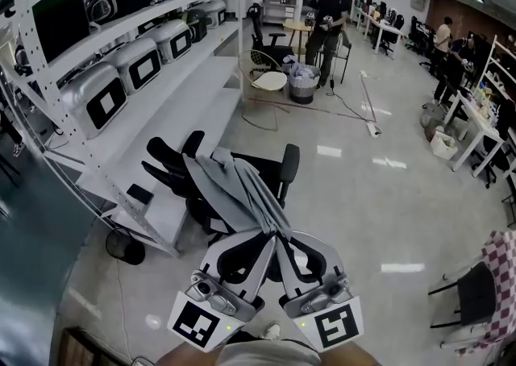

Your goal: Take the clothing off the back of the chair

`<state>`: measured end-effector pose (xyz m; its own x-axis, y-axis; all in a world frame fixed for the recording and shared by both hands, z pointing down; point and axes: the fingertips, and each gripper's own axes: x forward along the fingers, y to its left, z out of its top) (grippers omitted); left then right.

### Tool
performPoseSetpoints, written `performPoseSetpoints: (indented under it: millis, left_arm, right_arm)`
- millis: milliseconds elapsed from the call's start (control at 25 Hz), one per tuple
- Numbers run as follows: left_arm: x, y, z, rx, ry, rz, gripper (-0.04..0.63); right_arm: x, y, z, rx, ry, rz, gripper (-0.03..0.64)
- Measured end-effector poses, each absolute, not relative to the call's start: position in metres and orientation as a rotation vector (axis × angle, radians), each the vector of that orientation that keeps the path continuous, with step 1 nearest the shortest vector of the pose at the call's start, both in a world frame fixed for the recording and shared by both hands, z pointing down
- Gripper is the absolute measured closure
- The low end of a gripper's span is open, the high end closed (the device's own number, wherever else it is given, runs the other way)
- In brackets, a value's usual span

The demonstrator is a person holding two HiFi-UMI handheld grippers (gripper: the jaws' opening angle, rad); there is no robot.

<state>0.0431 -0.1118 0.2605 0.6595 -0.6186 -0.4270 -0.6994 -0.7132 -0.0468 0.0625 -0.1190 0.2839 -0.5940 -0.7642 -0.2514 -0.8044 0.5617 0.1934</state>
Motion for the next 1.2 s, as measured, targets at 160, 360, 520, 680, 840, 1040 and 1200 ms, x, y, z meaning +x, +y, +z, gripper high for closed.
performPoseSetpoints:
  millis: [160, 360, 520, 680, 840, 1040, 1200]
  left_arm:
    - [0.058, -0.107, 0.261, -2.686, 1.042, 0.577, 0.580]
    - [0.072, -0.098, 0.254, -2.688, 0.991, 0.607, 0.580]
    - [0.083, -0.081, 0.240, -2.636, 0.957, 0.604, 0.580]
    - [0.083, -0.083, 0.252, -2.677, 1.029, 0.594, 0.580]
    - [0.080, -0.083, 0.268, -2.694, 1.094, 0.559, 0.580]
    - [0.061, -0.080, 0.276, -2.689, 1.151, 0.519, 0.580]
    - [0.034, -0.078, 0.282, -2.683, 1.207, 0.501, 0.580]
  right_arm:
    - [0.073, -0.116, 0.286, -1.350, 2.646, 0.429, 0.598]
    - [0.089, -0.108, 0.279, -1.356, 2.604, 0.440, 0.598]
    - [0.098, -0.097, 0.261, -1.315, 2.576, 0.510, 0.598]
    - [0.101, -0.095, 0.273, -1.302, 2.639, 0.457, 0.598]
    - [0.098, -0.095, 0.291, -1.290, 2.682, 0.378, 0.598]
    - [0.079, -0.092, 0.299, -1.240, 2.705, 0.330, 0.598]
    - [0.057, -0.090, 0.302, -1.208, 2.723, 0.306, 0.598]
